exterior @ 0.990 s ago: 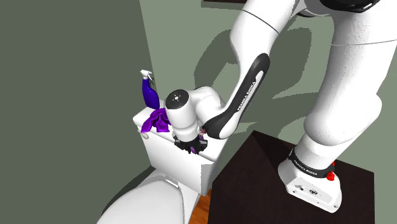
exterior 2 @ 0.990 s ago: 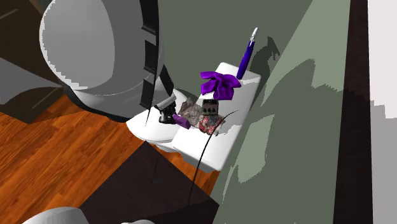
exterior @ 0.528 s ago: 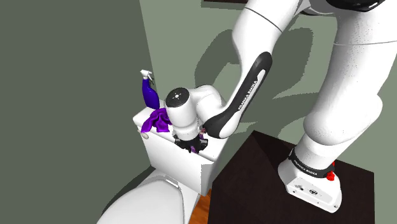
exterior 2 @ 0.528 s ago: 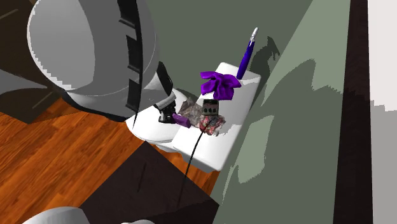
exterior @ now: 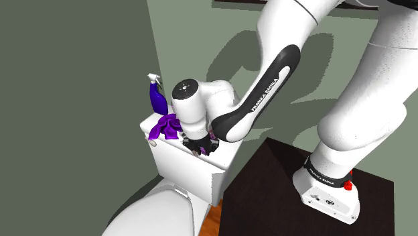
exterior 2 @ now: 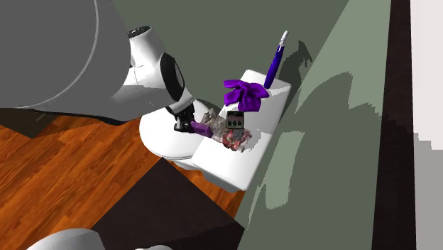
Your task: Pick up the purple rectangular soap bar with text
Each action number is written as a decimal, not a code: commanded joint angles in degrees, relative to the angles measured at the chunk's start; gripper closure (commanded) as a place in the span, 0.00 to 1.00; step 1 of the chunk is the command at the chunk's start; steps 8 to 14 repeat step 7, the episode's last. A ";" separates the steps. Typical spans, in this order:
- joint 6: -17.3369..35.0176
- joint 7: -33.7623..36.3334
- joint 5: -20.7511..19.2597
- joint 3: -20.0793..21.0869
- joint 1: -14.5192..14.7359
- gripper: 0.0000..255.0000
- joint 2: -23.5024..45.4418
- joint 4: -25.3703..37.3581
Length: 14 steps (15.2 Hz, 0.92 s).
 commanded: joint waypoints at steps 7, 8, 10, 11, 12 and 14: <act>-2.04 -9.71 12.47 2.63 -1.51 1.00 -8.66 -0.27; -2.04 -9.71 12.47 2.63 -1.51 1.00 -8.66 -0.27; -2.04 -9.71 12.47 2.63 -1.51 1.00 -8.66 -0.27; -2.04 -9.71 12.47 2.63 -1.51 1.00 -8.66 -0.27; -2.04 -9.71 12.47 2.63 -1.51 1.00 -8.66 -0.27; -2.04 -9.71 12.47 2.63 -1.51 1.00 -8.66 -0.27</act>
